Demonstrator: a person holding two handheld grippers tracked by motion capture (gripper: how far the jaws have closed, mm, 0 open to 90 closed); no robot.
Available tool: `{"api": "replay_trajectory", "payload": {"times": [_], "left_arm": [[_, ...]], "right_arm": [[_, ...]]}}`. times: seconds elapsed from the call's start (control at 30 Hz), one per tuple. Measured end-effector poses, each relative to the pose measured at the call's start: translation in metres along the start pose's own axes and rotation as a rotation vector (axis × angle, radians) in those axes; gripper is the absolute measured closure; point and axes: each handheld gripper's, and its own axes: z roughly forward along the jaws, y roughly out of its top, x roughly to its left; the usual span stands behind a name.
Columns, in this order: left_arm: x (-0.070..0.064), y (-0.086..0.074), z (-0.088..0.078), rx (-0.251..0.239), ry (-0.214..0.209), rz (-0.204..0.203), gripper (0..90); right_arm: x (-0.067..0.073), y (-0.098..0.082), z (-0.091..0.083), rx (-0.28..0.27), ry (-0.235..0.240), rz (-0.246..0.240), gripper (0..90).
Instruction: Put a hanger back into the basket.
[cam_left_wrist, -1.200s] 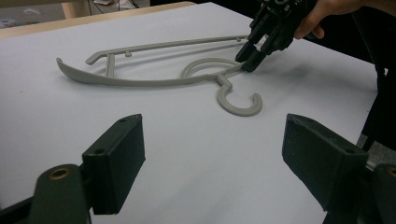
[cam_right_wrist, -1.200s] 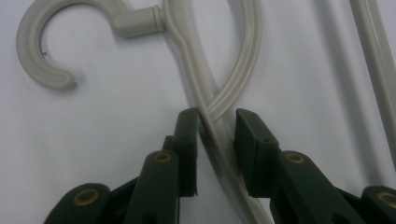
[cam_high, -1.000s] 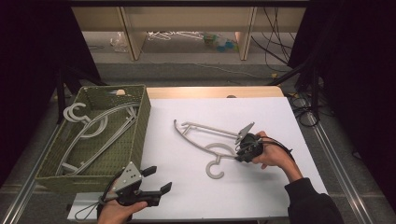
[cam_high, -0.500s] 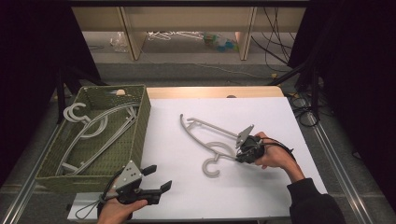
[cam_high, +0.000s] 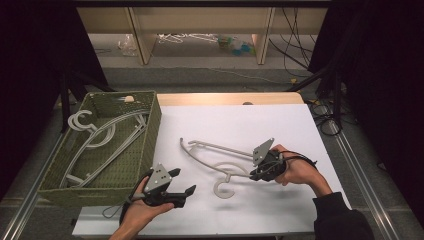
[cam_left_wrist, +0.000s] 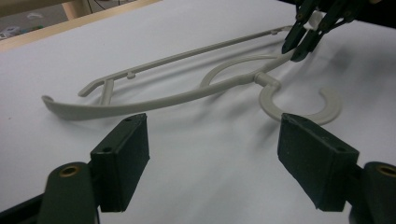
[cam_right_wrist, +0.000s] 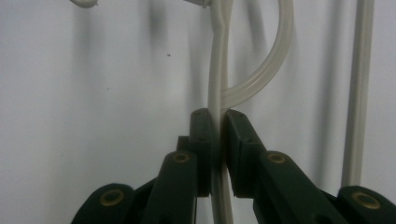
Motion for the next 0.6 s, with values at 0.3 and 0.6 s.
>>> {"api": "replay_trajectory", "payload": {"times": [0.3,0.6], "left_arm": [[0.0,0.018,0.038,0.029,-0.029,0.075,25.8],[-0.008,0.028,0.062,0.121,-0.042,0.257,27.1]], "right_arm": [[0.005,0.0,-0.006,-0.015,0.004,-0.002,82.3],[0.013,0.002,-0.013,-0.032,0.016,-0.037,82.3]]}}
